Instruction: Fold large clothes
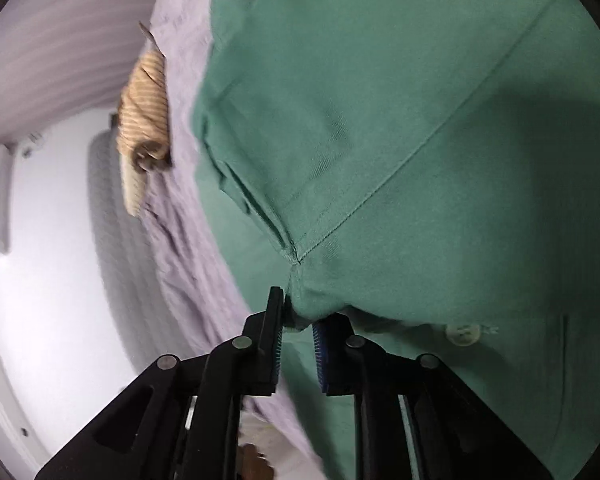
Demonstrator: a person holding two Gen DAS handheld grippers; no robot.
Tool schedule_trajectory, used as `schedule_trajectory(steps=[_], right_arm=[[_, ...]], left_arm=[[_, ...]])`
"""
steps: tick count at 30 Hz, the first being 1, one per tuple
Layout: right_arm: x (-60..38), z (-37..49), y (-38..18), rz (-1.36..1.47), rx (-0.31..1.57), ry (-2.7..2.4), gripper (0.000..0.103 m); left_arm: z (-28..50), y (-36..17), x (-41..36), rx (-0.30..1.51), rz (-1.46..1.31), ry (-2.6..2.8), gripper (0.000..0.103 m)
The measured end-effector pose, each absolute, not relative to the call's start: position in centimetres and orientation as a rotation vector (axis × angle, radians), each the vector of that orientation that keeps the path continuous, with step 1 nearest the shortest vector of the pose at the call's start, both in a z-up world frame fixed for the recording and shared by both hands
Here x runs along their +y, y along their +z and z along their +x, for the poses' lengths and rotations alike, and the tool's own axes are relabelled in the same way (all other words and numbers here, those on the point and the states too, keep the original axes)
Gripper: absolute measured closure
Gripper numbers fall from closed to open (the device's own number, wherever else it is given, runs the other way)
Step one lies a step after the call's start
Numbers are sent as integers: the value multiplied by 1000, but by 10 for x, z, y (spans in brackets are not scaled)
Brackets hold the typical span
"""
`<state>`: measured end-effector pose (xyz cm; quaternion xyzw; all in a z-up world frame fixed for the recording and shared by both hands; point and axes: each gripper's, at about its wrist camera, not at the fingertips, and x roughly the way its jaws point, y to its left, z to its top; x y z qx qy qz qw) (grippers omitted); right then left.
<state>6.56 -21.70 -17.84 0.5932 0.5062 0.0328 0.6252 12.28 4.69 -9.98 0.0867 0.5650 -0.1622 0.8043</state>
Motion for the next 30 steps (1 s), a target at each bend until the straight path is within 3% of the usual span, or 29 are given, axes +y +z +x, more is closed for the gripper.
schedule_trajectory(steps=[2,3,11,15,19,21,22,23,26,28,30], right_arm=[[-210,63,-176,1324,1209,135,55],[-210,60,-166,1280,1201,166,49],[-334,16,-55,694,974,-258,48],[-425,8,-60,753,915,-495,47],[-471,22,-100,883,967,-475,42],[-479,24,-118,942,1018,-451,48],[-475,27,-121,961,1008,-409,90],[-472,21,-115,959,984,-363,100],[-465,15,-89,781,930,-365,100],[-476,16,-103,741,981,-432,100],[-491,7,-124,823,998,-452,100]], left_arm=[[123,-96,42,1199,192,-364,21],[123,-95,37,1195,198,-377,21],[133,-85,-30,1135,211,-486,21],[154,-86,-60,1137,175,-488,21],[157,-91,-85,1124,217,-478,21],[153,-95,-94,1123,240,-485,21],[152,-96,-98,1118,252,-485,21],[151,-98,-102,1112,264,-485,21],[153,-111,-116,1097,316,-447,21],[159,-127,-121,1090,390,-376,20],[168,-132,-115,1102,383,-351,10]])
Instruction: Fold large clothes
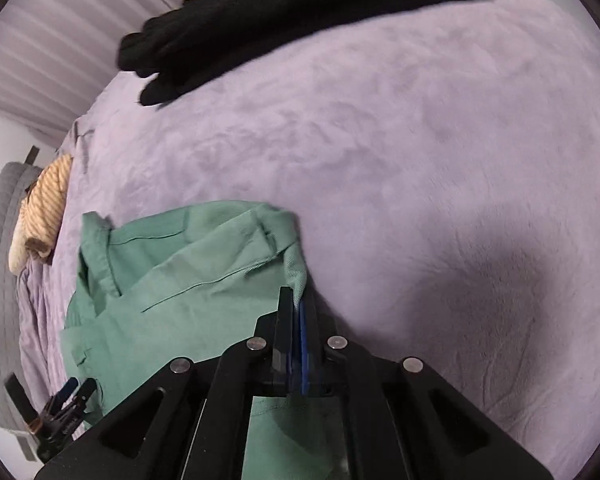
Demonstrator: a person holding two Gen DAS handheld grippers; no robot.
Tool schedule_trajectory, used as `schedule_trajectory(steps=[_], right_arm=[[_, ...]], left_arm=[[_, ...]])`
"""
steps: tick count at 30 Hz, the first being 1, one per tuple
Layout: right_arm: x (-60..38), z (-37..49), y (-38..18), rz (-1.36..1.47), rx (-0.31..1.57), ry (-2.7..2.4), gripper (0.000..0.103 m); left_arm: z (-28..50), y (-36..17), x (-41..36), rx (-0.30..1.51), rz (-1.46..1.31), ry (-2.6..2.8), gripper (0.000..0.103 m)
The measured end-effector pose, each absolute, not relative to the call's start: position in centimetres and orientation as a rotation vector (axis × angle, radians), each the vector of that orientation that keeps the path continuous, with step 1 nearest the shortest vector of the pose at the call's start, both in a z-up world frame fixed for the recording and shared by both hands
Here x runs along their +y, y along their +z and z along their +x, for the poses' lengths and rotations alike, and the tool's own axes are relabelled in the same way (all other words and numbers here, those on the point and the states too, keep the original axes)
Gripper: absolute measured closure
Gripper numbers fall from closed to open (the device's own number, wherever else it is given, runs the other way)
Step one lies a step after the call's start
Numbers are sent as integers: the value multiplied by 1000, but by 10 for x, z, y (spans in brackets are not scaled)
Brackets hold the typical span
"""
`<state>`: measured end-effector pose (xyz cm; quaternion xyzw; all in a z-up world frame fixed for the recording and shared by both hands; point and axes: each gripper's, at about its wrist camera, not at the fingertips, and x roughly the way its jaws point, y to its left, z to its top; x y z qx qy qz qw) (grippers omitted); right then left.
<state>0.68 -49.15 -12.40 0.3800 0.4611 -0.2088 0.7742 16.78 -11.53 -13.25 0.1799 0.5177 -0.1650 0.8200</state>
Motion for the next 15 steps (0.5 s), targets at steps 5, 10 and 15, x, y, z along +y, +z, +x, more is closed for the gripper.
schedule_trajectory(steps=[5,10,15], right_arm=[[-488,-4,-112,793,987,-488,94],[-464,-38,-67,745,931,-484,93],[-419,-70,-51,736,943,-396,94]], left_arm=[[182,-110,-85,1085,373,-287,10],[158,-77,-71,1084,318,-448,10],[123,-83,-97,1098,334,-532,10]])
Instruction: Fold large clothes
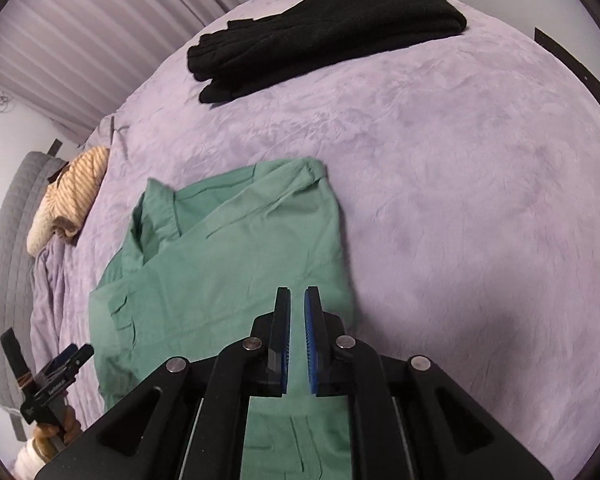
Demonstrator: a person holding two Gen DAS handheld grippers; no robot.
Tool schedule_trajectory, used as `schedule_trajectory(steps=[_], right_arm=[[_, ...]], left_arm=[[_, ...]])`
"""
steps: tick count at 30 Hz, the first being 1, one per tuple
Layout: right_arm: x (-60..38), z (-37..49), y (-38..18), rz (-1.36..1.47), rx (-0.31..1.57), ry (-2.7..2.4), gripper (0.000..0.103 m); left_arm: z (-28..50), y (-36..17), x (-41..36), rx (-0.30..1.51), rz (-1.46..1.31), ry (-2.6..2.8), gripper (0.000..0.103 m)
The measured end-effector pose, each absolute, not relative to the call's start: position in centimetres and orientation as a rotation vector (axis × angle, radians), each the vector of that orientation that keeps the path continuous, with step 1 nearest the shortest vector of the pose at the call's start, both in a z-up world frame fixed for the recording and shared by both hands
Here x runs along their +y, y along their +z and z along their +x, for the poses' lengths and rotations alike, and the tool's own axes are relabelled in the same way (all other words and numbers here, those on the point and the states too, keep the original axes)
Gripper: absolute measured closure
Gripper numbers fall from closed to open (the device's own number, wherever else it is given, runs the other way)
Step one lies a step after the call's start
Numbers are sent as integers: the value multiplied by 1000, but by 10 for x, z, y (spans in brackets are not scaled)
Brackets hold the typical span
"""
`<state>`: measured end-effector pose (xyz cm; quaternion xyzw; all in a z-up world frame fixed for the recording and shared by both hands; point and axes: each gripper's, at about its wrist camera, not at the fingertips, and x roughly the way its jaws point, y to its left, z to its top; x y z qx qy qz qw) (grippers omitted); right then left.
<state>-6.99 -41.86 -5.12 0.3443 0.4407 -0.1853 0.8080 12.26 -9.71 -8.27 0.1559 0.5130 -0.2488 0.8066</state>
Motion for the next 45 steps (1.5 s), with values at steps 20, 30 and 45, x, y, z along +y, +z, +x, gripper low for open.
schedule_trajectory(steps=[20,30,45], right_arm=[[-433,-151,-142,1383,787,-369,64],[-433,-157,-122,1180,923,-473,93],[-399,-132,-91,978,1041,-373,45]], left_arm=[[119,-122,-77,1175,356,-377,9],[119,-120,-64,1219,359,-322,9],[79,-100,-49,1258,352,-315,9]])
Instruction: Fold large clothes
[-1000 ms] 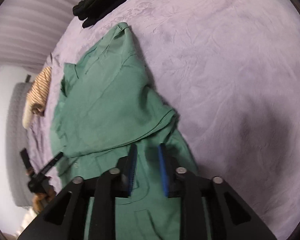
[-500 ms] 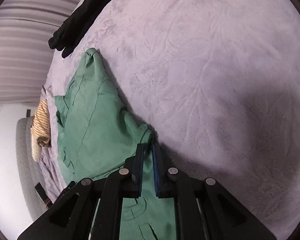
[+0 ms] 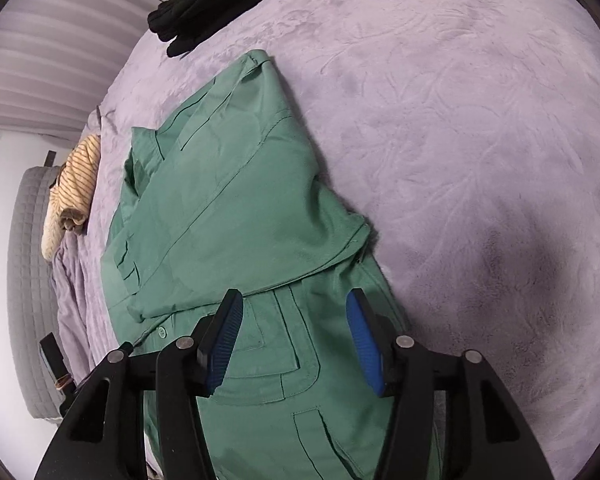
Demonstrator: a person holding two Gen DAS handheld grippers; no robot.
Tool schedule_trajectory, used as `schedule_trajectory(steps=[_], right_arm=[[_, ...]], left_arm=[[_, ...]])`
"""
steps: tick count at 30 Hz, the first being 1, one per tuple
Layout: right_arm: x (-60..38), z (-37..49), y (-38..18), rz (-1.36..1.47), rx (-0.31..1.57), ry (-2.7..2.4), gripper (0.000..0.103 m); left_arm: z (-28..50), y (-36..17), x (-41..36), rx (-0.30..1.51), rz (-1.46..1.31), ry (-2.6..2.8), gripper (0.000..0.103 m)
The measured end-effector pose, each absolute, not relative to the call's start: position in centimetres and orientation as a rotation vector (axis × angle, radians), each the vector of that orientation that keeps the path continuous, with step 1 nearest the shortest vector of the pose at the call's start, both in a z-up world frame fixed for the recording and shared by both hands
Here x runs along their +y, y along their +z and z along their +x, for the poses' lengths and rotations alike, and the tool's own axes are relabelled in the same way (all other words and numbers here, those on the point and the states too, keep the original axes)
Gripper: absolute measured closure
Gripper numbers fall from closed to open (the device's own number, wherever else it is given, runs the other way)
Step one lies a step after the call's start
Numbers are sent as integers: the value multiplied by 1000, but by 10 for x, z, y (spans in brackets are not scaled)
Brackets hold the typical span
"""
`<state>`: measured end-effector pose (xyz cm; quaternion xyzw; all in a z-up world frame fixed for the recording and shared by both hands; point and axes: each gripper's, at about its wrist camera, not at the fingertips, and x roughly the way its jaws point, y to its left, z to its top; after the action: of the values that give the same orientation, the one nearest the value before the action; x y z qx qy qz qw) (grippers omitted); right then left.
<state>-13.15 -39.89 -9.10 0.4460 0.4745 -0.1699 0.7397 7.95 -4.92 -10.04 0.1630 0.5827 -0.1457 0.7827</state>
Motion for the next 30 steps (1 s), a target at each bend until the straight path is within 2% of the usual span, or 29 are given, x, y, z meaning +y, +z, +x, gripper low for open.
schedule_trajectory(steps=[1,5,7,10,15,30], right_arm=[[-398,-130,-90,973,1046,-369,43],[-394,-124,-85,946,1047,-351,24],[-393,-122,-82,935,1043,-340,24],[-390,-117,-76,892,1036,-334,15],[-384,-112,-65,841,1003,-326,15],[-381,-116,-80,938,1032,-226,14]], left_arm=[[79,-100,-49,1265,353,-308,0],[69,-97,-50,1265,350,-305,0],[67,-95,-50,1262,357,-304,0],[66,-93,-51,1267,365,-301,0],[62,-93,-50,1274,370,-297,0],[45,-103,-47,1280,448,-273,0]])
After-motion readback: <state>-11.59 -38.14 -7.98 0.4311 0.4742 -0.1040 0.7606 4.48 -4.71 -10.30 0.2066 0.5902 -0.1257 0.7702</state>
